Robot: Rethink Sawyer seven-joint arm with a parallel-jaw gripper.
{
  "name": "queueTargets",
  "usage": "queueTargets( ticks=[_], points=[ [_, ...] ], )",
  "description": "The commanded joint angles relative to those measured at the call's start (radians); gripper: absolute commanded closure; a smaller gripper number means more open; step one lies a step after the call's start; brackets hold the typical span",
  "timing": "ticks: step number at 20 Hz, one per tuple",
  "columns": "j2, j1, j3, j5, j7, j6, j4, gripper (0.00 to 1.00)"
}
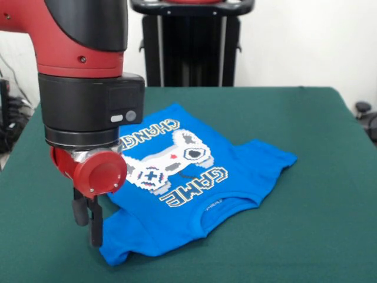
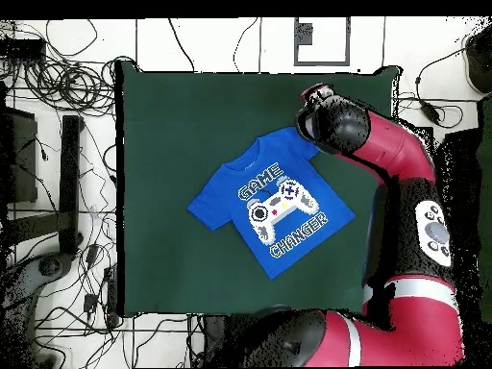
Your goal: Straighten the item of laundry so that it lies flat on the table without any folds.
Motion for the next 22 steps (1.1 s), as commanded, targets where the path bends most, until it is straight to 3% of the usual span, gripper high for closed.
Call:
queueTargets(
  ticks=[1,22],
  points=[
    [0.047,0.069,0.104,0.052,0.143,-0.035,0.15,0.0],
    [0.087,0.107,0.064,0.09,0.134,-0.042,0.105,0.0]
  ],
)
